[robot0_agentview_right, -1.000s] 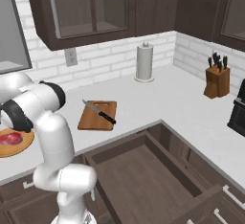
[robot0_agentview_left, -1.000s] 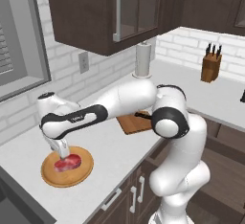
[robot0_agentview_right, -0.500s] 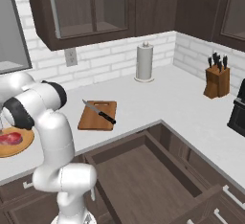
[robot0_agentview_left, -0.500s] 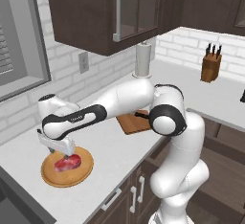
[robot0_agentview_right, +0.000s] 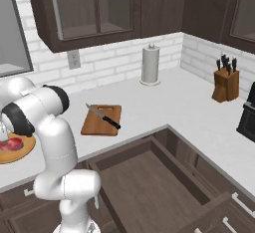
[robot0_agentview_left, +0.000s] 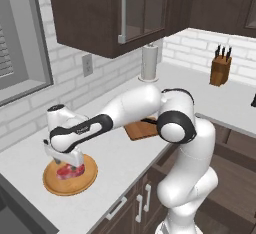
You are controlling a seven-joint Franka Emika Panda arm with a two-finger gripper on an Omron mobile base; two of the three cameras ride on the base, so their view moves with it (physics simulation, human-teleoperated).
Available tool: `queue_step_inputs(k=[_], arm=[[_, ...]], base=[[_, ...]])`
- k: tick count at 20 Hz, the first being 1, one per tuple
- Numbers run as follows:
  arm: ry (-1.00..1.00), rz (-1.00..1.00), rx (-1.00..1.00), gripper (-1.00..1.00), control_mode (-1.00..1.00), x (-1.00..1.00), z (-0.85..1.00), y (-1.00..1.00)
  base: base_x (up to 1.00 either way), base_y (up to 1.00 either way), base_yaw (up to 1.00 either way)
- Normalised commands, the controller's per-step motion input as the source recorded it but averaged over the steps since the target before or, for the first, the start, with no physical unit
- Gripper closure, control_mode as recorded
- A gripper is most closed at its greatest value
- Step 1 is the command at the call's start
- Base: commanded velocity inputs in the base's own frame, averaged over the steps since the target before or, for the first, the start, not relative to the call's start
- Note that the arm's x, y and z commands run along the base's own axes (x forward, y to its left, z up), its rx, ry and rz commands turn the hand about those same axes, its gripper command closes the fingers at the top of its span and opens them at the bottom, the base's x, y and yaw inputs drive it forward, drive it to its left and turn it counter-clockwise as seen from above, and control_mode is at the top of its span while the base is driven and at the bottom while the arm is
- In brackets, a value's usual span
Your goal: Pick up the knife from the drawer and place it on the cutting board. Then place the meat from the plate to the cutting board.
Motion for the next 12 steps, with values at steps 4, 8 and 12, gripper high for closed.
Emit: queue_step_inputs(k=[4, 8, 12], arm=[[0.13, 0.0, 0.01, -1.0, -1.0, 0.0, -0.16, 0.04], [0.06, -0.01, 0.0, -1.0, -1.0, 0.0, -0.03, 0.2], [0.03, -0.09, -0.04, -1.0, -1.0, 0.0, 0.0, 0.35]], base=[[0.0, 0.0, 0.0], [0.0, 0.0, 0.0], [0.0, 0.0, 0.0]])
